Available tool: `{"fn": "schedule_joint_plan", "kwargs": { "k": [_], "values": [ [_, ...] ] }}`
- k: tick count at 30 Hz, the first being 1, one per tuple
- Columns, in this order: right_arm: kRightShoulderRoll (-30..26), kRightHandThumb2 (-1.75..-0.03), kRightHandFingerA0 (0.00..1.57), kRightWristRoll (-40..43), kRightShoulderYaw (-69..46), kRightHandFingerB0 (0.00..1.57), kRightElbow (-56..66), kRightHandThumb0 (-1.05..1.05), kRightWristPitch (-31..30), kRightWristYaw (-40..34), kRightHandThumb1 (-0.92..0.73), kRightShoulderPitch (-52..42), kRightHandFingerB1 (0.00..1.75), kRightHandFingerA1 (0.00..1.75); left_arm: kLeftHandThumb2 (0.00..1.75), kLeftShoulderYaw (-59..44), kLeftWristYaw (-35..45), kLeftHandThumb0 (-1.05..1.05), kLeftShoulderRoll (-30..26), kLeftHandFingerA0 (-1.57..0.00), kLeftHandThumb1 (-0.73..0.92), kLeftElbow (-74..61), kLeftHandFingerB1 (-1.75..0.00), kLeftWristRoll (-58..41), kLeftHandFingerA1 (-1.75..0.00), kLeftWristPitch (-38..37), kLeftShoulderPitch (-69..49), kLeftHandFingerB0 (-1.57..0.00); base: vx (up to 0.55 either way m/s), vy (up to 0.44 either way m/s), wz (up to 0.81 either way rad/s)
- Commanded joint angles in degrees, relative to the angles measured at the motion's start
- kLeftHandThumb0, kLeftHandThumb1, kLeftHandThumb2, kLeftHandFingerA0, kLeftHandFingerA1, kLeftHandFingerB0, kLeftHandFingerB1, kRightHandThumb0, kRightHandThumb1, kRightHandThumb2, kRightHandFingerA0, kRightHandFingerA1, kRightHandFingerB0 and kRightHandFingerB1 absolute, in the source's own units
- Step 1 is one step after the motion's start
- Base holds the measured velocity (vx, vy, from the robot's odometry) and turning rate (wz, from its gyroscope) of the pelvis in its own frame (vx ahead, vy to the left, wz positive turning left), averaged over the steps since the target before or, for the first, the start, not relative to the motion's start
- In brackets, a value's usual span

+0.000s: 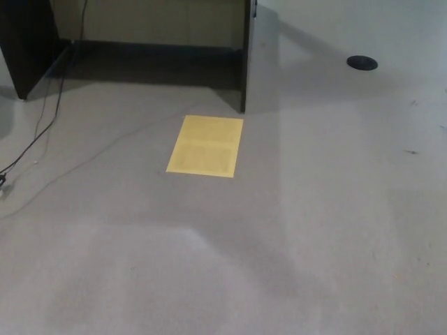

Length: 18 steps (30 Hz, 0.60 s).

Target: A person is holding a toilet paper roll and the robot extends its left hand to grab the roll by inserting its thumb into the gap in the middle and brings its hand down by its side. Then it extends its arm again to hand the toilet paper roll back to the person.

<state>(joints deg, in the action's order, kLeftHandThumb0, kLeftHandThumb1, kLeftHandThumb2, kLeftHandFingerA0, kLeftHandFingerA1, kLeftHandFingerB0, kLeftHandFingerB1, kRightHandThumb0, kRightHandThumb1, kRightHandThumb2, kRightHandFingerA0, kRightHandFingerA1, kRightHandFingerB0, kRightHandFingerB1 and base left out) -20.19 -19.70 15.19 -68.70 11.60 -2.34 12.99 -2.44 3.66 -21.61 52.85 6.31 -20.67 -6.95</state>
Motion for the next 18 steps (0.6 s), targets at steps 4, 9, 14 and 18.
{"fn": "schedule_joint_plan", "kwargs": {
  "k": [4, 9, 14, 18],
  "values": [
    [-1.9, -0.59, 0.65, -1.9, 0.9, 0.53, -2.8, -0.32, 5.6, -1.8, -0.66, 0.9, 0.4, 0.48, 0.59, -1.0, -1.3, -0.23, -1.5, -0.45, 0.58, 3.1, -0.34, 0.4, -0.39, -8.7, 0.6, -0.37, 0.0, 0.0, 0.0],
    [-1.9, -0.6, 0.66, -2.3, 1.1, 0.53, -3.5, -0.33, 5.7, -1.8, -0.67, 1.5, 0.4, 0.48, 0.85, -1.4, -0.9, -0.16, -1.2, -0.23, 0.4, 3.9, -0.48, -0.4, -0.53, -10.2, 1.0, -0.17, 0.0, 0.0, 0.0],
    [-1.9, -0.6, 0.64, -2.0, 0.8, 0.52, -3.7, -0.33, 6.4, -1.6, -0.67, 1.2, 0.4, 0.49, 0.6, -2.1, -0.6, -0.21, -0.8, -0.22, 0.55, 4.7, -0.3, -1.0, -0.36, -10.8, 1.0, -0.19, 0.0, 0.0, 0.0],
    [-1.8, -0.6, 0.64, -2.4, 1.3, 0.52, -3.8, -0.33, 6.3, -1.8, -0.67, 0.8, 0.4, 0.47, 0.95, -4.2, 1.5, -0.16, 0.3, -0.02, 0.51, 4.8, -0.47, -4.1, -0.49, -12.4, 0.3, -0.01, 0.0, 0.0, 0.0]
  ]
}}
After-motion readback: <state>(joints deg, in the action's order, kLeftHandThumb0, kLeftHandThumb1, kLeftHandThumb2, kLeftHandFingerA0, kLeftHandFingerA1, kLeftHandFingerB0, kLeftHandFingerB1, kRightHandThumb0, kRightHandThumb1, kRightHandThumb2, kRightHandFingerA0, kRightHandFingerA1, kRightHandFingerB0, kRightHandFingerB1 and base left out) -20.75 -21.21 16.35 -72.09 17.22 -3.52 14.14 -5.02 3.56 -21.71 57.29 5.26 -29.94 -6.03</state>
